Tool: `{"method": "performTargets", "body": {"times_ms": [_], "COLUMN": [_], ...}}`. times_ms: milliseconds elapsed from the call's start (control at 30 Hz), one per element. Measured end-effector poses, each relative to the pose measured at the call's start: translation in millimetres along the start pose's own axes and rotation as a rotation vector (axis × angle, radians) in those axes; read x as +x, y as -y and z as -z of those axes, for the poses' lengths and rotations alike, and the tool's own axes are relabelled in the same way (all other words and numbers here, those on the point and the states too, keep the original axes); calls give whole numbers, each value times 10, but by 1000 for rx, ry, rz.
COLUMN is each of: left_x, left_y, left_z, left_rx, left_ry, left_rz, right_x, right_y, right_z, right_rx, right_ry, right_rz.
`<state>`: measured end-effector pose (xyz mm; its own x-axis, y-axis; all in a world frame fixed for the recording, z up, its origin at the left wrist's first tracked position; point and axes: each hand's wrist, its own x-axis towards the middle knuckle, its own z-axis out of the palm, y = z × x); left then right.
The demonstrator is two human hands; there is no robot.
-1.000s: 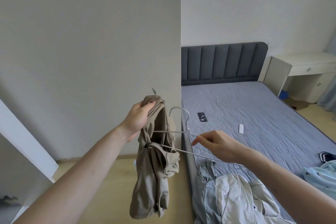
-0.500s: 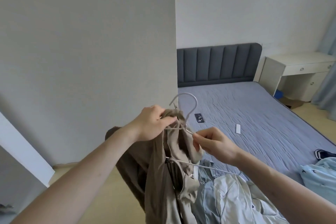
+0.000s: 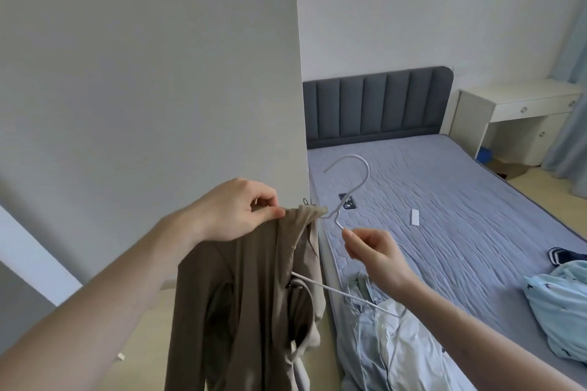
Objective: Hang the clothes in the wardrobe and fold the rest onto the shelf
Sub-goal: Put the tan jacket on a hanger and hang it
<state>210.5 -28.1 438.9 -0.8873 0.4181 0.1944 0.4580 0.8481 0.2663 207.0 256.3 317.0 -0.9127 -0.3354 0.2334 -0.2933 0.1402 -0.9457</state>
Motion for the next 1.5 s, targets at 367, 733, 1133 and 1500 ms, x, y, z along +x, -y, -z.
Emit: {"method": "performTargets", "body": {"times_ms": [367,733,1133,1500], "left_x": [-224,-63,-384,-517], "left_y": [155,-98,382,629], "left_z": [359,564,552,409], "left_rx": [5,-28,40,-12], "left_ry": [-366,-424,-432,-470], "left_rz": [19,-28,109,173], "right_x": [-25,307,490,444], "right_y": [-841,-606,-455,-248], "right_z": [177,-752,91,569], "right_rx": [171,664,708,625], "right_ry": [-523,128,-713,-781], "right_rz": [-673,-973,-620,-470]}}
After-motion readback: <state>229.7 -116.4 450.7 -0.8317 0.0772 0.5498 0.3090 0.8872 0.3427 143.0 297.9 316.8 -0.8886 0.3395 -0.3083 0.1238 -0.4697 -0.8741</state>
